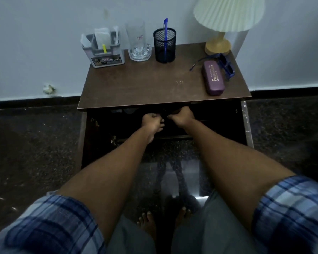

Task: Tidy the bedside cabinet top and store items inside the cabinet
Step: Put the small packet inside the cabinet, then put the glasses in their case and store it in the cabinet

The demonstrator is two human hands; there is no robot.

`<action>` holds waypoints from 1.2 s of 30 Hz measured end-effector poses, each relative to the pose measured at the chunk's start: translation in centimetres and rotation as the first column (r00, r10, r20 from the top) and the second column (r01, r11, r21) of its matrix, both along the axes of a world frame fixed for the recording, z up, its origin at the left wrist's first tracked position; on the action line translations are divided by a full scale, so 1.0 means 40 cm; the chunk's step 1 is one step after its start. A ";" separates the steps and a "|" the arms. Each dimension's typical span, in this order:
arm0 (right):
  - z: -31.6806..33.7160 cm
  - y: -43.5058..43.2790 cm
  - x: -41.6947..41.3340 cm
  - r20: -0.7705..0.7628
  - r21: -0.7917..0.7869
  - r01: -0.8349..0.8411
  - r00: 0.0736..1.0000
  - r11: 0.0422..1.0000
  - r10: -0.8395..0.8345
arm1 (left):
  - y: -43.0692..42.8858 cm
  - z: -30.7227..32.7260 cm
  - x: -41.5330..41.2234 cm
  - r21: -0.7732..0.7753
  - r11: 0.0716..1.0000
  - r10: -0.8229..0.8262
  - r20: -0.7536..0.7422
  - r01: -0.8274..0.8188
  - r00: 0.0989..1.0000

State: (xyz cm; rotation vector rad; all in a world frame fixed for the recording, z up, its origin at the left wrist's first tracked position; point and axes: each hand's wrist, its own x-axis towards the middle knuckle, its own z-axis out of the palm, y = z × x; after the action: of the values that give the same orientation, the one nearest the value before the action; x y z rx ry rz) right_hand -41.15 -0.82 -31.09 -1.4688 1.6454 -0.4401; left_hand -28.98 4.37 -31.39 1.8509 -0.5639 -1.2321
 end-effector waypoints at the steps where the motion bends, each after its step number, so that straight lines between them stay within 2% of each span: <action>1: 0.009 0.012 -0.010 0.000 -0.008 -0.015 1.000 1.000 0.015 | 0.015 0.014 -0.003 -0.006 1.000 -0.026 -0.002 0.026 1.000; 5: 0.048 0.063 -0.052 -0.025 -0.020 -0.030 0.999 0.999 0.029 | 0.071 0.070 -0.023 -0.028 0.993 -0.112 0.042 0.114 0.993; 11: 0.157 0.106 -0.114 -0.043 -0.139 0.038 0.998 0.990 -0.045 | 0.119 0.152 -0.057 -0.113 0.966 -0.211 0.166 0.231 0.963; 15: 0.240 0.105 -0.177 -0.021 -0.316 0.069 0.997 0.946 -0.080 | 0.103 0.204 -0.086 -0.217 0.947 -0.192 0.204 0.235 0.960; 20: 0.318 0.034 -0.284 0.016 -0.520 0.155 0.985 0.840 -0.172 | 0.036 0.257 -0.130 -0.340 0.917 -0.160 0.165 0.209 0.973; 26: 0.336 -0.093 -0.353 -0.011 -0.544 0.205 0.968 0.813 -0.252 | -0.078 0.262 -0.189 -0.388 0.899 -0.137 0.191 0.203 0.972; 31: 0.301 -0.147 -0.356 -0.077 -0.498 0.188 0.963 0.847 -0.259 | -0.142 0.235 -0.222 -0.378 0.899 -0.142 0.224 0.221 0.964; 36: 0.262 -0.178 -0.358 -0.114 -0.508 0.184 0.954 0.842 -0.277 | -0.174 0.205 -0.221 -0.384 0.910 -0.077 0.211 0.155 0.975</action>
State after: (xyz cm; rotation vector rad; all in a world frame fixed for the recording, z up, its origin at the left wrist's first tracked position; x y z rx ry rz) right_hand -55.45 -7.94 -20.62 -1.7201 1.9665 -0.9449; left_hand -37.84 -2.60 -23.19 1.6099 -0.9697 -0.9313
